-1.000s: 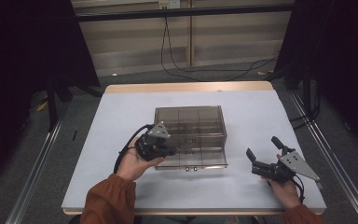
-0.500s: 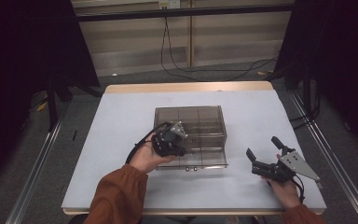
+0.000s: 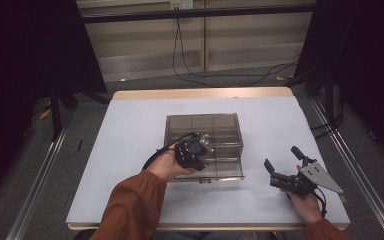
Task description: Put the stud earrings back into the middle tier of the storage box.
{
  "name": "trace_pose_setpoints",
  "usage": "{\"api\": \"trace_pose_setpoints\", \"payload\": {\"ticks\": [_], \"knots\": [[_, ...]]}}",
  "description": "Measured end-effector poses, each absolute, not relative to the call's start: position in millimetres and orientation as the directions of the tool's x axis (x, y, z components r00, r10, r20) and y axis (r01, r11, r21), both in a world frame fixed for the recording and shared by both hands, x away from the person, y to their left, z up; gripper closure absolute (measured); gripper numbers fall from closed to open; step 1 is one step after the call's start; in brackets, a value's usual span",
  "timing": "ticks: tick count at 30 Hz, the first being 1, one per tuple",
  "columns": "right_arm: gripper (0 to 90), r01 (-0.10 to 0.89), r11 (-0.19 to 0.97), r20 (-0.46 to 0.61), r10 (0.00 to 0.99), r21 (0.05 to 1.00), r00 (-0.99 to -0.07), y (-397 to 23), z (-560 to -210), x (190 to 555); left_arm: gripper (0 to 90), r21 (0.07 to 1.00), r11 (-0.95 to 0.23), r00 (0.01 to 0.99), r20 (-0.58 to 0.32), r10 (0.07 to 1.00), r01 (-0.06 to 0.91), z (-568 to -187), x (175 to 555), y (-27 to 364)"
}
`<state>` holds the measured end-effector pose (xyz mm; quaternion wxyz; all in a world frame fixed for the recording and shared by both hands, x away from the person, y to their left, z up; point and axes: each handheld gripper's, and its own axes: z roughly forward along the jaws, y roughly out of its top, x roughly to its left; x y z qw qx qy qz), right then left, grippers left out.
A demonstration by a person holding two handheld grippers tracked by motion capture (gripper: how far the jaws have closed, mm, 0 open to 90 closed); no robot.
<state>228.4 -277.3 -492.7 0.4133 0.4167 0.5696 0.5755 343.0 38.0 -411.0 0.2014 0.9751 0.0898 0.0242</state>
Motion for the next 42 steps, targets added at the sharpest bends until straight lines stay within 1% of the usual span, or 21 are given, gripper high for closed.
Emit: {"api": "trace_pose_setpoints", "payload": {"ticks": [1, 2, 5, 10, 11, 13, 16, 17, 19, 20, 22, 25, 26, 27, 30, 33, 36, 38, 40, 41, 42], "knots": [[0.0, -0.002, -0.008, 0.007, 0.951, 1.0, -0.31, -277.4, -492.7, 228.5, 85.5, 0.388, -0.907, 0.984, 0.006, 0.18, 0.164, -411.7, 344.4, 37.7], [0.0, -0.001, -0.01, 0.009, 0.95, 1.0, -0.311, -277.4, -492.7, 228.4, 85.1, 0.387, -0.903, 0.98, -0.004, 0.198, 0.184, -413.7, 344.5, 37.1], [0.0, -0.002, -0.007, 0.006, 0.951, 1.0, -0.31, -277.5, -492.7, 228.5, 84.5, 0.388, -0.903, 0.98, -0.004, 0.2, 0.186, -413.0, 344.8, 37.6], [0.0, -0.001, -0.009, 0.008, 0.951, 1.0, -0.31, -277.4, -492.7, 228.5, 80.5, 0.399, -0.901, 0.982, 0.0, 0.187, 0.171, -408.2, 343.9, 40.0], [0.0, -0.001, -0.009, 0.008, 0.951, 1.0, -0.31, -277.4, -492.7, 228.5, 80.5, 0.407, -0.896, 0.981, -0.003, 0.192, 0.177, -407.2, 342.8, 40.8], [0.0, -0.004, -0.006, 0.004, 0.951, 1.0, -0.31, -277.5, -492.7, 228.5, 79.2, 0.455, -0.869, 0.976, -0.008, 0.216, 0.196, -404.1, 340.2, 44.9], [0.0, -0.002, -0.007, 0.006, 0.951, 1.0, -0.31, -277.4, -492.7, 228.5, 79.1, 0.468, -0.863, 0.977, -0.007, 0.212, 0.19, -401.2, 339.4, 49.1], [0.0, -0.002, -0.007, 0.006, 0.951, 1.0, -0.31, -277.4, -492.7, 228.5, 78.5, 0.478, -0.854, 0.974, -0.012, 0.226, 0.204, -401.1, 337.7, 50.8], [0.0, -0.003, -0.006, 0.004, 0.951, 1.0, -0.309, -277.5, -492.7, 228.5, 77.7, 0.473, -0.858, 0.973, -0.001, 0.23, 0.203, -400.9, 336.0, 53.7], [0.0, -0.004, -0.006, 0.004, 0.951, 1.0, -0.309, -277.4, -492.7, 228.5, 77.6, 0.491, -0.846, 0.972, -0.007, 0.236, 0.208, -400.5, 334.5, 58.2], [0.0, -0.004, -0.003, 0.002, 0.951, 1.0, -0.31, -277.6, -492.7, 228.5, 77.7, 0.498, -0.843, 0.973, -0.001, 0.233, 0.202, -399.5, 333.7, 61.2], [0.0, -0.001, -0.008, 0.008, 0.951, 1.0, -0.31, -277.4, -492.7, 228.4, 77.4, 0.546, -0.81, 0.969, -0.015, 0.245, 0.214, -397.5, 328.3, 74.2], [0.0, -0.001, -0.008, 0.008, 0.951, 1.0, -0.31, -277.4, -492.7, 228.4, 76.7, 0.546, -0.81, 0.969, -0.015, 0.245, 0.214, -397.5, 328.3, 74.2], [0.0, -0.004, -0.006, 0.004, 0.951, 1.0, -0.309, -277.4, -492.7, 228.5, 76.7, 0.572, -0.788, 0.965, -0.027, 0.259, 0.228, -396.3, 326.2, 81.9], [0.0, -0.004, -0.006, 0.004, 0.951, 1.0, -0.309, -277.5, -492.7, 228.6, 77.2, 0.591, -0.773, 0.963, -0.028, 0.268, 0.232, -395.8, 323.8, 89.2], [0.0, -0.004, -0.006, 0.004, 0.951, 1.0, -0.309, -277.4, -492.7, 228.5, 77.2, 0.631, -0.736, 0.959, -0.045, 0.28, 0.244, -394.2, 321.6, 105.9], [0.0, -0.003, -0.006, 0.005, 0.951, 1.0, -0.309, -277.5, -492.7, 228.5, 77.1, 0.633, -0.73, 0.953, -0.043, 0.3, 0.258, -393.6, 320.2, 114.6], [0.0, -0.003, -0.006, 0.004, 0.951, 1.0, -0.309, -277.4, -492.7, 228.5, 76.7, 0.662, -0.697, 0.945, -0.052, 0.324, 0.275, -395.8, 318.8, 128.7], [0.0, -0.003, -0.006, 0.005, 0.951, 1.0, -0.309, -277.4, -492.7, 228.5, 71.1, 0.665, -0.694, 0.942, -0.045, 0.332, 0.276, -397.3, 318.1, 134.7], [0.0, -0.003, -0.006, 0.004, 0.951, 1.0, -0.309, -277.4, -492.7, 228.4, 72.0, 0.664, -0.691, 0.937, -0.044, 0.345, 0.286, -399.6, 318.4, 143.4], [0.0, -0.003, -0.006, 0.004, 0.951, 1.0, -0.309, -277.4, -492.7, 228.4, 71.9, 0.664, -0.691, 0.937, -0.044, 0.345, 0.286, -399.6, 318.4, 143.4]]}}
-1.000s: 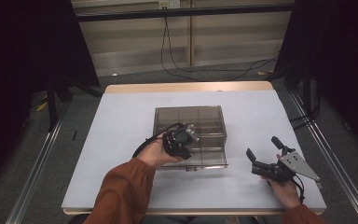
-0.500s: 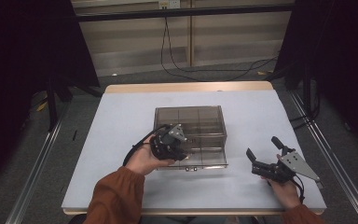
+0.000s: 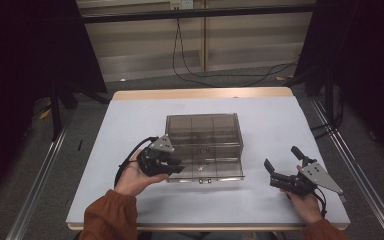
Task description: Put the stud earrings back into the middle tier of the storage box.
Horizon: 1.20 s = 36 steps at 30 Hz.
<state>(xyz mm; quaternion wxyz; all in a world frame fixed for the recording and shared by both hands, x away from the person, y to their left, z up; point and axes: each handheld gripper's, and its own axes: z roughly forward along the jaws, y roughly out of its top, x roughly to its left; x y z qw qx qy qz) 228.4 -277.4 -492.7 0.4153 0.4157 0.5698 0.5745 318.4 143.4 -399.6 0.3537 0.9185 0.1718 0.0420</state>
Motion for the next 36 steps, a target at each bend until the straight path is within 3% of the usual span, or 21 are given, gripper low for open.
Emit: {"api": "trace_pose_setpoints", "payload": {"ticks": [5, 17, 22, 36], "knots": [[0.0, -0.003, -0.006, 0.004, 0.951, 1.0, -0.309, -277.4, -492.7, 228.5, 70.1, 0.693, -0.628, 0.898, -0.067, 0.434, 0.355, -402.9, 319.6, 173.9], [0.0, -0.001, -0.008, 0.007, 0.951, 1.0, -0.309, -277.3, -492.7, 228.5, 72.2, 0.591, -0.69, 0.869, -0.039, 0.493, 0.417, -421.3, 328.1, 204.7], [0.0, 0.0, -0.009, 0.008, 0.95, 1.0, -0.311, -277.2, -492.7, 228.5, 74.9, 0.506, -0.767, 0.89, 0.0, 0.456, 0.393, -427.5, 333.5, 202.4], [0.0, -0.001, -0.009, 0.008, 0.95, 1.0, -0.311, -277.3, -492.7, 228.5, 75.3, 0.371, -0.85, 0.917, -0.01, 0.398, 0.373, -440.5, 345.8, 186.4]]}}
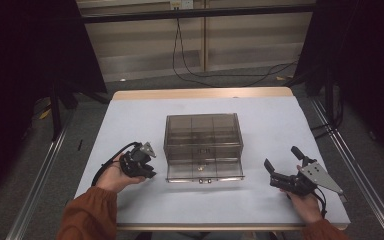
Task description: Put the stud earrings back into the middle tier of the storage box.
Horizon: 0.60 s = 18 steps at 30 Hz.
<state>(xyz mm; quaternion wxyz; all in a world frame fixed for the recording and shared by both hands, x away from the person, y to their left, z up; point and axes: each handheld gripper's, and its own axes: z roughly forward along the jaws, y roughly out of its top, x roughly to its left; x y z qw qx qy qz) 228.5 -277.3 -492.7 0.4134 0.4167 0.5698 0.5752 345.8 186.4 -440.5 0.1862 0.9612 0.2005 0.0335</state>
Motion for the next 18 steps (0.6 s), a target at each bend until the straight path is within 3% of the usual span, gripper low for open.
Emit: {"api": "trace_pose_setpoints", "payload": {"ticks": [4, 8, 18], "knots": [[0.0, -0.001, -0.009, 0.009, 0.95, 1.0, -0.311, -277.3, -492.7, 228.5, 75.9, 0.355, -0.857, 0.916, 0.003, 0.4, 0.373, -442.0, 348.5, 183.9], [0.0, -0.001, -0.009, 0.008, 0.95, 1.0, -0.311, -277.3, -492.7, 228.5, 83.0, 0.356, -0.852, 0.912, -0.002, 0.41, 0.384, -440.7, 352.8, 186.9], [0.0, -0.001, -0.009, 0.009, 0.95, 1.0, -0.311, -277.3, -492.7, 228.5, 80.1, 0.324, -0.862, 0.913, -0.014, 0.407, 0.389, -442.6, 351.2, 187.7]]}}
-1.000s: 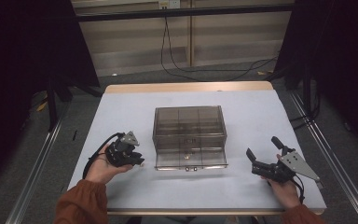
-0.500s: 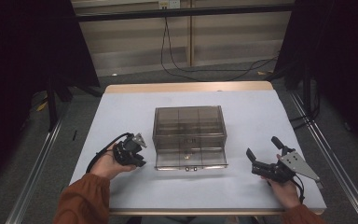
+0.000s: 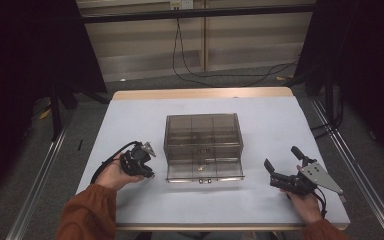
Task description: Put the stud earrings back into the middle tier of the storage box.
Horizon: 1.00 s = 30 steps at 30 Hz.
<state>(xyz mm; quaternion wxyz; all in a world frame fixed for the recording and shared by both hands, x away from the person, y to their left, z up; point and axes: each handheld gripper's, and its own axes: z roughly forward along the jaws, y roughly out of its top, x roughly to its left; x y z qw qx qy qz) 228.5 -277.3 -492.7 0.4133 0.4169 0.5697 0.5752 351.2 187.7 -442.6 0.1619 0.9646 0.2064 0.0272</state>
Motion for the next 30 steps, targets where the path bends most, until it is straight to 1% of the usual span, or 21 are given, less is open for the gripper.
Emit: {"api": "trace_pose_setpoints", "payload": {"ticks": [2, 6, 7, 9, 11, 16, 20, 21, 24, 26, 30], "knots": [[0.0, -0.001, -0.009, 0.009, 0.95, 1.0, -0.311, -277.3, -492.7, 228.5, 79.8, 0.323, -0.864, 0.916, -0.026, 0.4, 0.386, -443.4, 351.1, 187.0], [0.0, -0.001, -0.009, 0.009, 0.95, 1.0, -0.311, -277.3, -492.7, 228.5, 80.5, 0.321, -0.86, 0.91, -0.018, 0.415, 0.398, -446.1, 351.6, 186.3], [0.0, -0.001, -0.009, 0.009, 0.95, 1.0, -0.311, -277.3, -492.7, 228.5, 81.1, 0.323, -0.85, 0.9, -0.017, 0.435, 0.417, -446.6, 351.9, 186.3], [0.0, 0.001, -0.011, 0.011, 0.951, 1.0, -0.31, -277.3, -492.7, 228.4, 82.5, 0.342, -0.84, 0.9, -0.042, 0.433, 0.42, -447.7, 352.7, 186.6], [0.0, 0.0, -0.009, 0.009, 0.95, 1.0, -0.311, -277.3, -492.7, 228.5, 83.3, 0.342, -0.844, 0.904, -0.046, 0.425, 0.414, -449.1, 351.7, 185.4], [0.0, -0.001, -0.009, 0.008, 0.95, 1.0, -0.311, -277.3, -492.7, 228.5, 86.0, 0.341, -0.842, 0.901, -0.038, 0.432, 0.418, -448.4, 350.4, 185.9], [0.0, 0.0, -0.01, 0.009, 0.95, 1.0, -0.311, -277.3, -492.7, 228.5, 86.2, 0.374, -0.801, 0.874, -0.054, 0.483, 0.467, -450.4, 347.1, 192.6], [0.0, 0.0, -0.01, 0.009, 0.95, 1.0, -0.311, -277.3, -492.7, 228.4, 86.2, 0.377, -0.801, 0.874, -0.048, 0.484, 0.464, -450.3, 346.5, 193.8], [0.0, -0.001, -0.009, 0.009, 0.95, 1.0, -0.311, -277.3, -492.7, 228.5, 86.2, 0.428, -0.763, 0.858, -0.06, 0.51, 0.484, -448.6, 343.8, 200.4], [0.0, -0.001, -0.009, 0.008, 0.95, 1.0, -0.311, -277.3, -492.7, 228.4, 86.2, 0.458, -0.742, 0.848, -0.052, 0.528, 0.49, -446.5, 342.1, 205.3], [0.0, -0.001, -0.008, 0.007, 0.951, 1.0, -0.309, -277.3, -492.7, 228.5, 86.2, 0.539, -0.688, 0.84, -0.07, 0.538, 0.486, -444.9, 335.1, 212.8]]}}
